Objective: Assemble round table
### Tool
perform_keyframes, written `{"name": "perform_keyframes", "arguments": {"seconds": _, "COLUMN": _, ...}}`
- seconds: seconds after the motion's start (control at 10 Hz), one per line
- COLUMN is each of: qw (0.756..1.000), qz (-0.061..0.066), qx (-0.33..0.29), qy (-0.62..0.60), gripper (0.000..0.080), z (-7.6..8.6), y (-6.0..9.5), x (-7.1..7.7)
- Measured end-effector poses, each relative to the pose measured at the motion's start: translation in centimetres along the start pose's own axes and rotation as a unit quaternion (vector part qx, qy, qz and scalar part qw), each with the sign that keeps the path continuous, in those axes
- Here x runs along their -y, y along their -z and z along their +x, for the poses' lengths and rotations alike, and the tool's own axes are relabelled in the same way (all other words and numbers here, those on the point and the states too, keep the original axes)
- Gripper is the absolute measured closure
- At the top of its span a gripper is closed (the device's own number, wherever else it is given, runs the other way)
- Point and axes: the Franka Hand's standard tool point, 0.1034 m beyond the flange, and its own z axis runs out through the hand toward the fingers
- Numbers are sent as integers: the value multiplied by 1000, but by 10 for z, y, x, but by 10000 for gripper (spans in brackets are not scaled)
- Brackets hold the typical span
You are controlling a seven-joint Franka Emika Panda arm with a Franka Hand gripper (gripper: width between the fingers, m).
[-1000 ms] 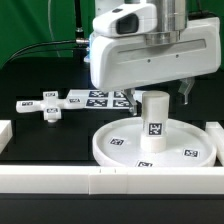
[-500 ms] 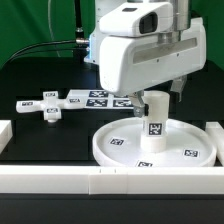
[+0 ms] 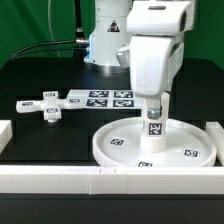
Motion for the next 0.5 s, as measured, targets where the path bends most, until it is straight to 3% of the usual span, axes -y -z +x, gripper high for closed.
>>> {"name": "perform_keyframes", "arguments": {"seconds": 0.5, "qw": 989, "qz": -4, "qx": 13, "qy": 148, "gripper": 151, "z": -7, "y": 0, "x": -3}}
